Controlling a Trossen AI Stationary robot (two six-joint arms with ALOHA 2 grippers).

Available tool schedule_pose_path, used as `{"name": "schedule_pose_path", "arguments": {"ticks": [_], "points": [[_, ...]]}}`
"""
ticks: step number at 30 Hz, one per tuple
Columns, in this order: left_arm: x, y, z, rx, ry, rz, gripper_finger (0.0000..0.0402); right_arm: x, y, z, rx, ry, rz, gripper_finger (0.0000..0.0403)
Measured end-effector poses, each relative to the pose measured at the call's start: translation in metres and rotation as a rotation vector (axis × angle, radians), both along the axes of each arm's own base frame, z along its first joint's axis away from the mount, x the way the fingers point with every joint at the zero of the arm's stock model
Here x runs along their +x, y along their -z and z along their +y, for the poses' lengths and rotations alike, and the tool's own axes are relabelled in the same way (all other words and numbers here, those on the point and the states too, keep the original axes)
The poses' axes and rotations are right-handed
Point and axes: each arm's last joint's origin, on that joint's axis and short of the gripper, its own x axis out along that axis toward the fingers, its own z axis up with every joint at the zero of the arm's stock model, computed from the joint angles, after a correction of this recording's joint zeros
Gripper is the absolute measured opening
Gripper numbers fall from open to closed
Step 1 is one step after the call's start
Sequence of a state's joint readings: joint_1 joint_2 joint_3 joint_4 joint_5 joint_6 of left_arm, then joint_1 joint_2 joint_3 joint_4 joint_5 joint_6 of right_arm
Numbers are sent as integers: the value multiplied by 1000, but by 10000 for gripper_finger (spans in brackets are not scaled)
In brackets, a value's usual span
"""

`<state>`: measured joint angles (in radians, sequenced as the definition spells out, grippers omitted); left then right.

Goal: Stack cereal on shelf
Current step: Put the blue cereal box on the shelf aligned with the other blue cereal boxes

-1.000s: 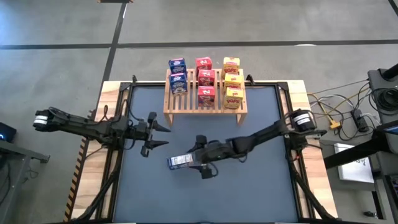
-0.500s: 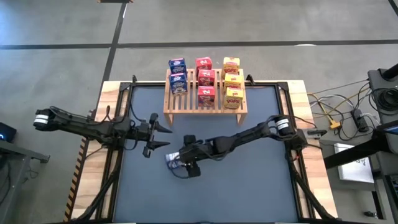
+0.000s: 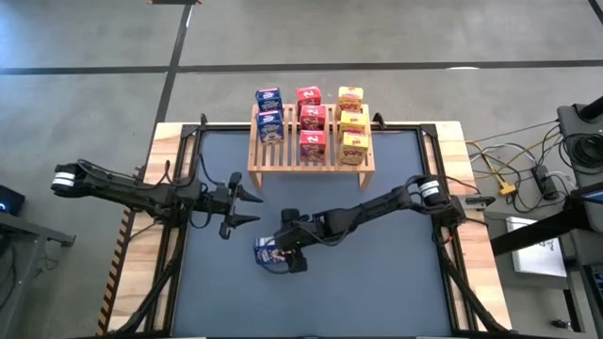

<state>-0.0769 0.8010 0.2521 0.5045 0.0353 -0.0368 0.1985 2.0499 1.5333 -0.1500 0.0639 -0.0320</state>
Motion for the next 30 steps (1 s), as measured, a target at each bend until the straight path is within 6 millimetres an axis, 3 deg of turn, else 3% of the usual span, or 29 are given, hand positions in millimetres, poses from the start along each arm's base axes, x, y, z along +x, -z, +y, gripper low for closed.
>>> {"name": "schedule_pose_path", "arguments": {"ticks": [11,21,30], "points": [[1,0,0,0,0,-1,215,-6,-2,25,-3,-21,-3,270],[1,0,0,0,0,-4,215,-18,-1,57,-181,26,-29,267],[1,-1,0,-1,0,-14,215,-24,-1,74,-166,7,-31,267]]}}
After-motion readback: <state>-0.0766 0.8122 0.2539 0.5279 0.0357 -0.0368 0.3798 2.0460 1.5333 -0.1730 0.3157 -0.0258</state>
